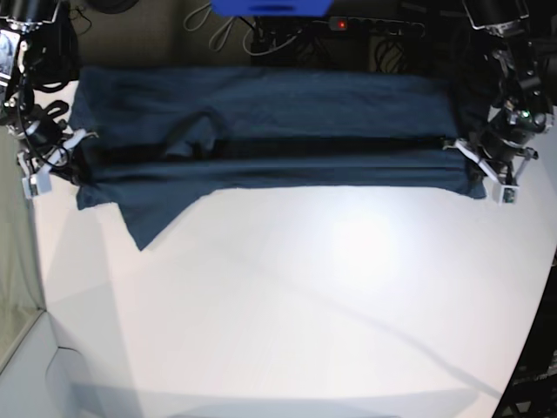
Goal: Layout the t-shirt on the table in an organized manner, then fold the t-shirt properly
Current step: 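Lower the folded half onto the shirt with both grippers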
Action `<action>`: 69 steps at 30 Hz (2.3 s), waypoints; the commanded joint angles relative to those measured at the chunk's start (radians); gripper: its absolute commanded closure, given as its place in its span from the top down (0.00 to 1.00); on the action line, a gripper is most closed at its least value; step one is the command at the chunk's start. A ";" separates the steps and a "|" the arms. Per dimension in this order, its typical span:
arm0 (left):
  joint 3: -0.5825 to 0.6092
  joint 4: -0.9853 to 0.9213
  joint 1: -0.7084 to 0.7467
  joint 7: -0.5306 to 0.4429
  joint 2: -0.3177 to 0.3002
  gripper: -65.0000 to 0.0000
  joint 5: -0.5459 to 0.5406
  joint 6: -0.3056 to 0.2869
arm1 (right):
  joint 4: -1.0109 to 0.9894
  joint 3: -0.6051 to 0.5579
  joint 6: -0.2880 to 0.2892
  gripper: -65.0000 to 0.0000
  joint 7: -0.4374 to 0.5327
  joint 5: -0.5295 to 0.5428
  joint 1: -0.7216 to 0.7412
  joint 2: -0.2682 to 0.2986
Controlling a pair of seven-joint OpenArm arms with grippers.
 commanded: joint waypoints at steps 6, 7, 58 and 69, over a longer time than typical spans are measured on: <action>-0.007 0.022 -0.011 -0.018 -0.018 0.00 0.002 0.006 | 0.017 0.055 0.003 0.00 -0.048 0.015 0.008 0.020; -0.007 0.022 -0.011 -0.018 -0.018 0.00 0.002 0.006 | 0.017 0.057 0.003 0.00 -0.048 0.015 0.008 0.018; 0.093 -0.168 -0.052 -0.029 -0.018 0.00 0.011 0.006 | 0.003 -0.040 0.003 0.45 -0.042 -0.169 -0.073 -0.002; 0.093 -0.159 -0.052 -0.029 -0.015 0.00 0.011 0.006 | 0.118 0.192 0.003 0.51 -0.048 -0.168 -0.075 -0.045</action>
